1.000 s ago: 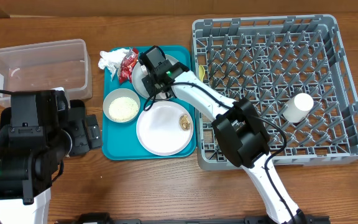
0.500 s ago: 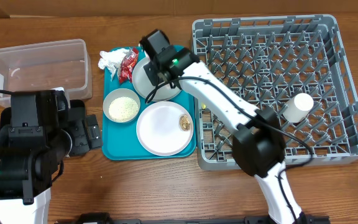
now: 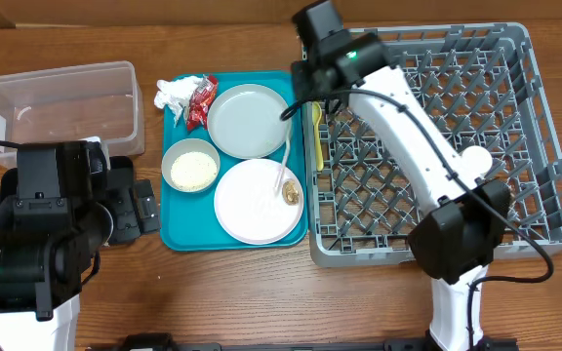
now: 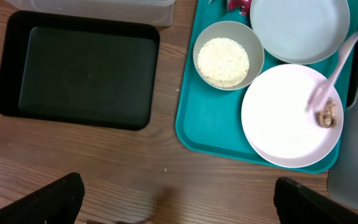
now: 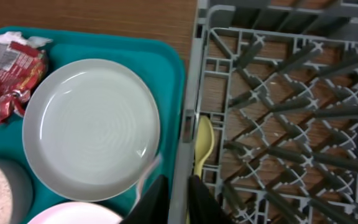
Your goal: Sort waste into correct bins and load items into the dishwasher rack
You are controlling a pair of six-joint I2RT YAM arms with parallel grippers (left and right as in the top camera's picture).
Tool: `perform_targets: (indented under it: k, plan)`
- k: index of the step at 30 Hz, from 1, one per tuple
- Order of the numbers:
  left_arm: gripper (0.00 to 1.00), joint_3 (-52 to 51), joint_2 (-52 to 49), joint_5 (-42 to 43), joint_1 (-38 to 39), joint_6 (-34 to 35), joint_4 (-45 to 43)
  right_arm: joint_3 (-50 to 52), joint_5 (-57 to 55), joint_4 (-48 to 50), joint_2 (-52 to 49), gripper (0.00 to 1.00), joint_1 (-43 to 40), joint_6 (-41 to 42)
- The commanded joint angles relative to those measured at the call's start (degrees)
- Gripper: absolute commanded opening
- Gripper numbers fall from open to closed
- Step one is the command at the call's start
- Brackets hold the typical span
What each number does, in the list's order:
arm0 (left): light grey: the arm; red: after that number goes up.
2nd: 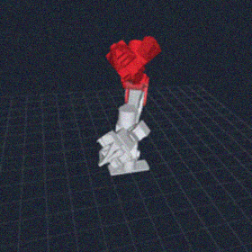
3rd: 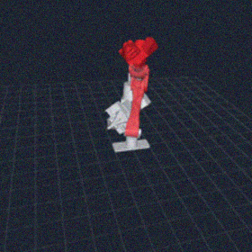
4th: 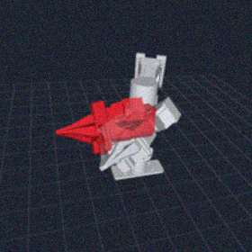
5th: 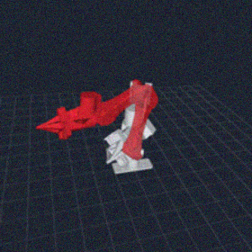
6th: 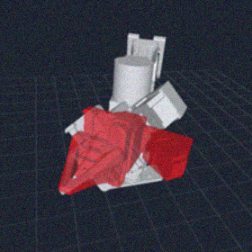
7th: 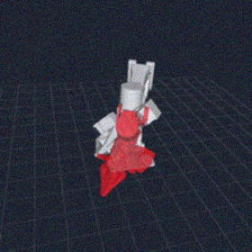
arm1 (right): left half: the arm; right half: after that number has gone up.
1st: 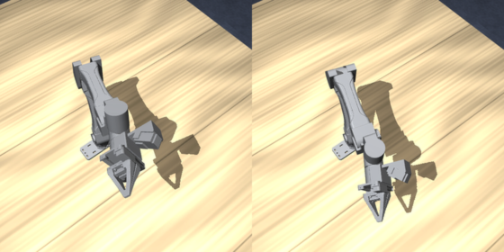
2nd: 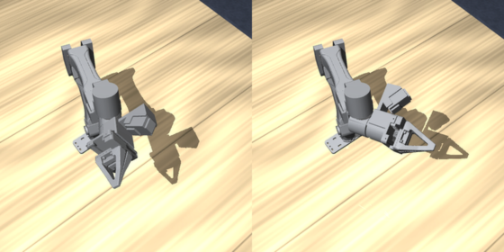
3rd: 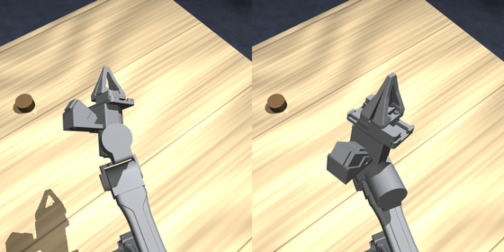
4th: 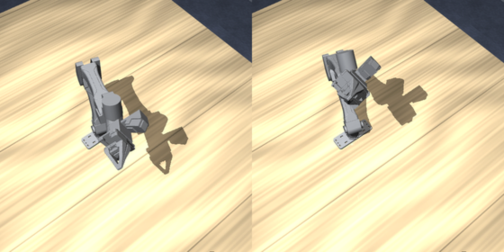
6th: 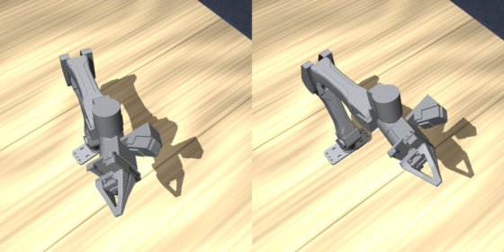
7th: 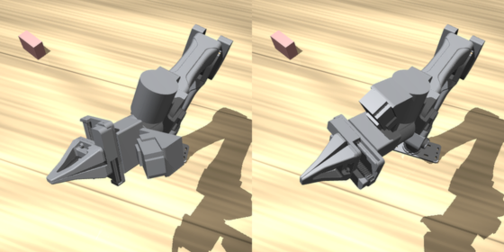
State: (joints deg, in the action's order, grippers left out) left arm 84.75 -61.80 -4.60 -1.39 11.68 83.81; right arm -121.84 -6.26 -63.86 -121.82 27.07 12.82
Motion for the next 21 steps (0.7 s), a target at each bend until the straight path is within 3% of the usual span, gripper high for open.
perform_targets:
  k: [1,4,6,15,21]
  plan:
    - [1.0,0.9,-0.09,-0.72,-0.13,0.33,-0.02,0.46,9.53,1.01,1.49,0.22,0.24,-4.55]
    - [1.0,0.9,-0.09,-0.72,-0.13,0.33,-0.02,0.96,8.28,0.83,1.36,0.27,3.5,-3.5]
    - [1.0,0.9,-0.09,-0.72,-0.13,0.33,-0.02,2.1,4.52,-0.52,1.27,0.33,5.66,3.96]
    - [1.0,0.9,-0.09,-0.72,-0.13,0.33,-0.02,19.32,2.32,1.84,1.25,0.33,10.75,26.95]
    - [1.0,0.9,-0.07,-0.72,-0.13,0.33,-0.02,25.86,3.43,9.49,1.25,0.38,10.95,27.47]
